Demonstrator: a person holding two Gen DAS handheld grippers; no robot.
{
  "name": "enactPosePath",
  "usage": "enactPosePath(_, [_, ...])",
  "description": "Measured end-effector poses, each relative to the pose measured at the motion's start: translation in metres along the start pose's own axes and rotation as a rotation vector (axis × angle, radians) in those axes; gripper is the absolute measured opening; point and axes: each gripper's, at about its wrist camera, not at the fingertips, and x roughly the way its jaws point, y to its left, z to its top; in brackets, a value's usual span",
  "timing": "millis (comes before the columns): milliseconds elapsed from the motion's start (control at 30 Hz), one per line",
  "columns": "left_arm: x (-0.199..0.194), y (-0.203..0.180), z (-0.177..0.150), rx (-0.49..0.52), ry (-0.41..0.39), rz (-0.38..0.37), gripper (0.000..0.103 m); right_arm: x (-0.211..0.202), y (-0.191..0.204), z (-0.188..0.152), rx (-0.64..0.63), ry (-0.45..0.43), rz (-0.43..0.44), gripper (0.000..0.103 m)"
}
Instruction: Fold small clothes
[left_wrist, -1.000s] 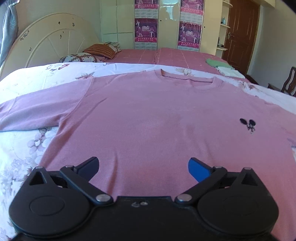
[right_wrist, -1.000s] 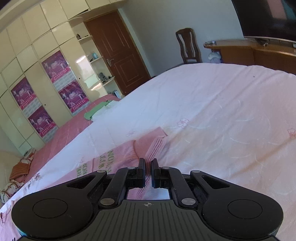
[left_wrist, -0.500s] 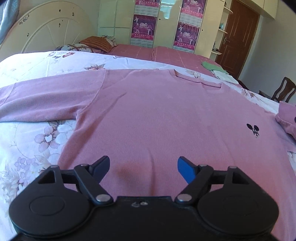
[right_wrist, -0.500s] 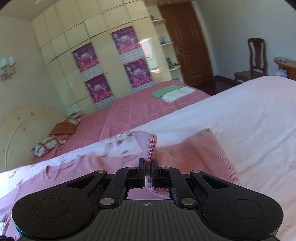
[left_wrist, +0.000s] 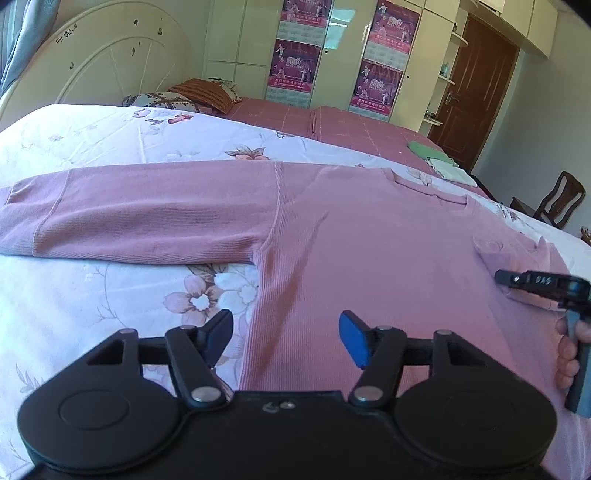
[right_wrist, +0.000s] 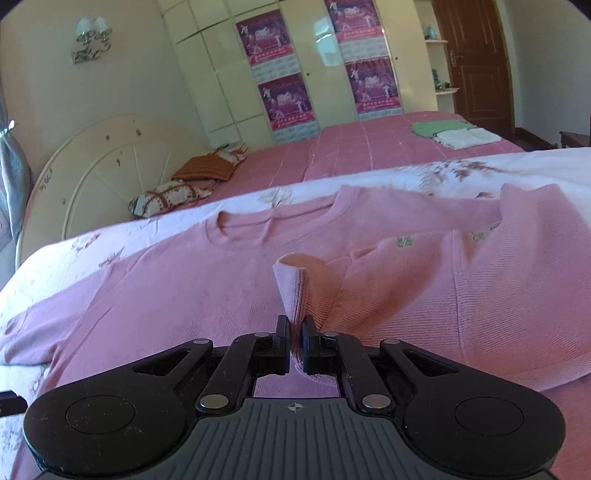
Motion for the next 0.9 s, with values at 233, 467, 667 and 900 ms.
enactPosePath(233, [0.036,-0.034,0.017,-0.042,0.028,-0.188,0.048,-0.015,0.0,-0.015,-0.03,-0.071,-0.076,0.025])
enactPosePath(467, [0.1,-0.134,0.037,-0.008,0.084,-0.401,0.043,-0.066,-0.035,-0.024,0.001,-0.162,-0.083,0.052])
enactPosePath(667, [0.167,-0.192,0.045,0.004,0.219,-0.446,0.032,-0.103,-0.1,-0.027,0.235,-0.194,-0.121,0.049])
enactPosePath(900, [0.162,-0.222,0.051,0.033,0.096,-0.475,0.006,-0.135,-0.167,-0.032,0.48,-0.231,-0.112,0.049])
